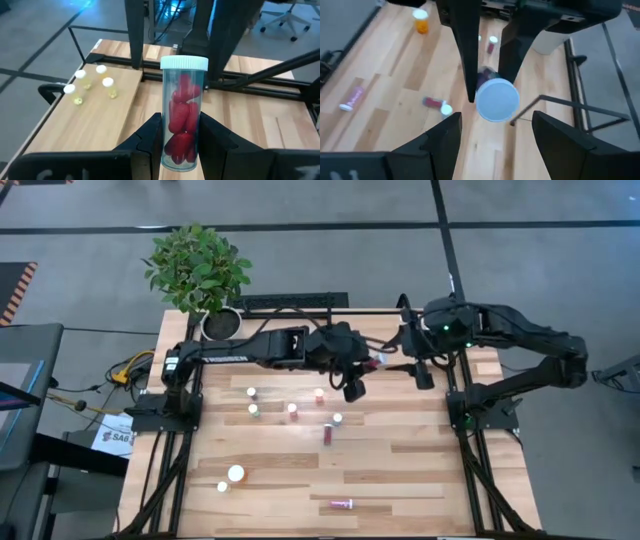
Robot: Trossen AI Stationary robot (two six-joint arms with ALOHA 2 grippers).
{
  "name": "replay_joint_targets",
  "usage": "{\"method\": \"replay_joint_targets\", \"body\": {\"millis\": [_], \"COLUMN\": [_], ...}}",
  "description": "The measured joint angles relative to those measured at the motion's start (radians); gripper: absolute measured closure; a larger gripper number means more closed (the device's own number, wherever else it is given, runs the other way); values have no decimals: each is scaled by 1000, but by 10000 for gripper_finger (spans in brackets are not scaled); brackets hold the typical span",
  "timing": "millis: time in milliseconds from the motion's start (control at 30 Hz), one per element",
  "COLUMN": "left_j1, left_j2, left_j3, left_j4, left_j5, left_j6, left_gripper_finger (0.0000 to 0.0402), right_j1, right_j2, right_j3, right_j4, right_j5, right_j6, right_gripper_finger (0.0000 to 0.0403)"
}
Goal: Pick and place medicine bottles onto shelf by color
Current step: Put the blue pill bottle on the shelf
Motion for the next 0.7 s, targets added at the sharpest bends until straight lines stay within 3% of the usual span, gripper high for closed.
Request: {"method": "replay_joint_targets", "body": {"millis": [433, 700], "left_j1": [41, 48], "left_j2": [0, 0], "left_j3": [0, 0], "left_j4": [26, 26], "left_j5": [80, 54], "left_j6": [48, 81], "left_gripper_finger": [324, 324], "right_j1": [2, -1], "right_j2": [10, 41], "right_j3": [0, 0], "right_j4": [106, 78], "right_j5": [1, 0], "right_j6": [38, 69], "right_gripper_finger": [138, 138]}}
